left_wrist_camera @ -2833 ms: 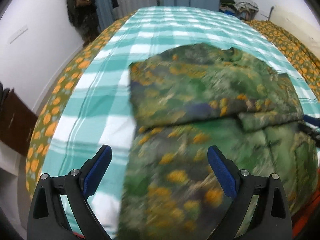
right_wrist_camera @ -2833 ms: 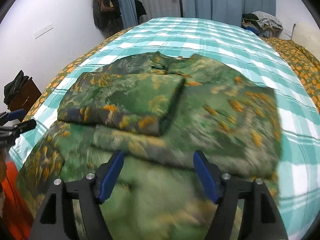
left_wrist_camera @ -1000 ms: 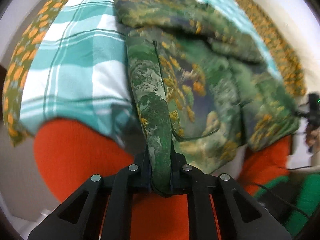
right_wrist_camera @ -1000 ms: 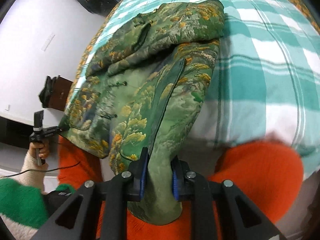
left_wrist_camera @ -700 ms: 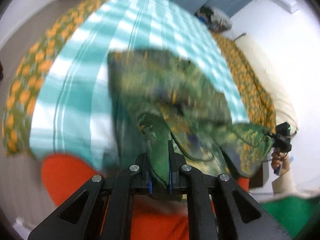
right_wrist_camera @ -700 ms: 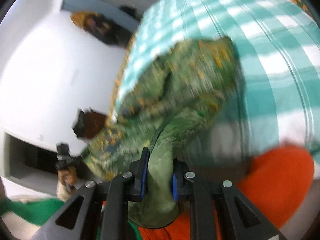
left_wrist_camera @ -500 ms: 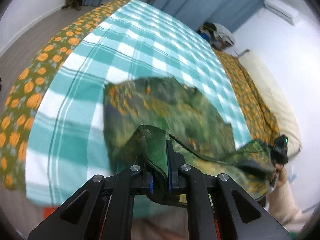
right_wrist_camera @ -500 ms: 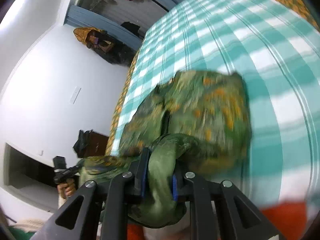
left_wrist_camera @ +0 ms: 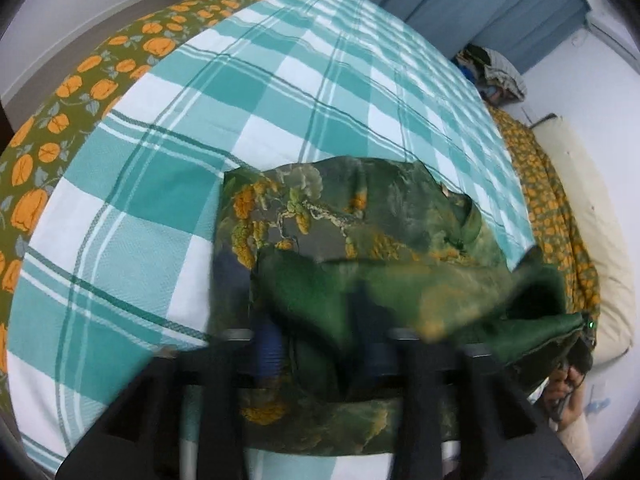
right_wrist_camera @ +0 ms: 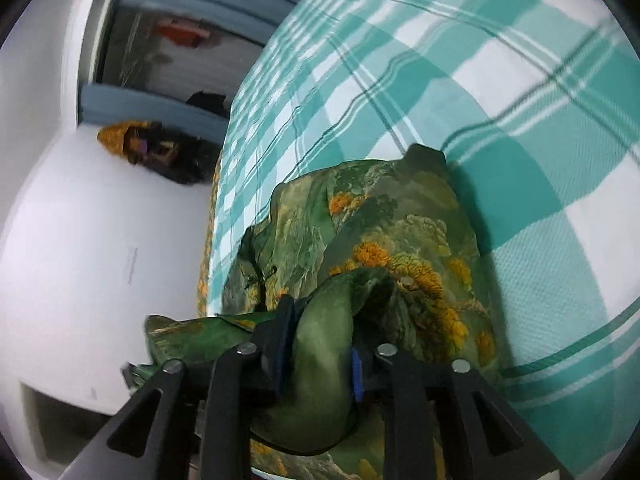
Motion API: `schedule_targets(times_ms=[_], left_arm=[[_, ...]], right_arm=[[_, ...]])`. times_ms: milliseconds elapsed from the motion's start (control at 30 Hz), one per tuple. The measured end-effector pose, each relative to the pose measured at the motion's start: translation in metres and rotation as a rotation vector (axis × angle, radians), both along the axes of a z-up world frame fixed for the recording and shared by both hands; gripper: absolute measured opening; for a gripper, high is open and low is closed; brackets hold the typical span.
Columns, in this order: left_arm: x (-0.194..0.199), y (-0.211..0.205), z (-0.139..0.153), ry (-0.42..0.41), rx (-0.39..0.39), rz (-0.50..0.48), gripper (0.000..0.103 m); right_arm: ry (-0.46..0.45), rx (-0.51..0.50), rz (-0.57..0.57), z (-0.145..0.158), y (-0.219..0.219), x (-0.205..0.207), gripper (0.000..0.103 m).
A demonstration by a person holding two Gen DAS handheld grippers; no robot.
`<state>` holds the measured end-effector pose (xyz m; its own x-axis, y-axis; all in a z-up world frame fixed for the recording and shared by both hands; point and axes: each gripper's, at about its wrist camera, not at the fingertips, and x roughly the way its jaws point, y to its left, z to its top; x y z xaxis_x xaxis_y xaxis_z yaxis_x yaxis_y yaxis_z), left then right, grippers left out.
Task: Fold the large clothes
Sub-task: 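Lift the hem with both tools and fold it toward the collar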
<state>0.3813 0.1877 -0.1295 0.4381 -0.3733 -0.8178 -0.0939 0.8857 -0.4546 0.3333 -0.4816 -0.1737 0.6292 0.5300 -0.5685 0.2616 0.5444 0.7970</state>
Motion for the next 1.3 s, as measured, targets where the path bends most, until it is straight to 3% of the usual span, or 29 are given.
schedule_targets(times_ms=[33,67,167,233,300,400,533,667,767,800,833,933,1133,1300], left_arm=[[0.001,0.002,0.002,-0.009,-0.001,0.022,0.082],[0.000,0.007,0.006,-0.030,-0.025,0.039,0.083],[-0.002,0.022,0.011,-0.050,-0.138,0.053,0.086],[-0.006,0.028,0.011,-0.052,-0.129,0.053,0.090],[-0.009,0.028,0.003,-0.034,-0.069,0.012,0.091],[-0.013,0.022,-0.016,0.013,-0.016,-0.049,0.091],[-0.009,0.006,-0.039,0.042,0.027,-0.102,0.091],[0.007,-0.019,-0.051,0.025,0.147,-0.124,0.090],[0.014,-0.033,-0.054,0.018,0.204,-0.133,0.080],[0.014,-0.037,-0.054,0.017,0.232,-0.136,0.067],[0.013,-0.038,-0.055,0.022,0.271,-0.124,0.047],[0.007,-0.031,-0.052,0.021,0.288,-0.093,0.023],[-0.020,-0.020,-0.027,-0.051,0.243,-0.024,0.013],[-0.019,-0.019,0.015,-0.156,0.202,0.032,0.010]], right_arm=[[0.005,0.025,-0.010,-0.001,-0.001,0.001,0.044],[0.005,0.056,-0.027,-0.001,-0.003,0.003,0.056],[-0.031,0.102,-0.077,0.012,-0.009,0.004,0.078],[-0.073,0.100,-0.086,0.025,-0.013,0.003,0.079],[-0.106,0.055,-0.060,0.038,-0.014,0.003,0.080],[-0.081,-0.171,0.042,0.052,0.000,0.007,0.080],[-0.006,-0.433,0.219,0.047,0.035,0.015,0.080],[0.019,-0.634,0.276,0.042,0.065,0.024,0.080],[0.046,-0.712,0.259,0.032,0.078,0.039,0.080],[0.064,-0.739,0.270,0.028,0.084,0.044,0.079],[0.076,-0.765,0.279,0.028,0.089,0.046,0.074],[0.094,-0.942,0.319,0.029,0.110,0.042,0.024],[-0.017,-1.115,0.307,0.056,0.130,0.018,0.015],[-0.152,-1.168,0.251,0.100,0.140,0.007,0.014]])
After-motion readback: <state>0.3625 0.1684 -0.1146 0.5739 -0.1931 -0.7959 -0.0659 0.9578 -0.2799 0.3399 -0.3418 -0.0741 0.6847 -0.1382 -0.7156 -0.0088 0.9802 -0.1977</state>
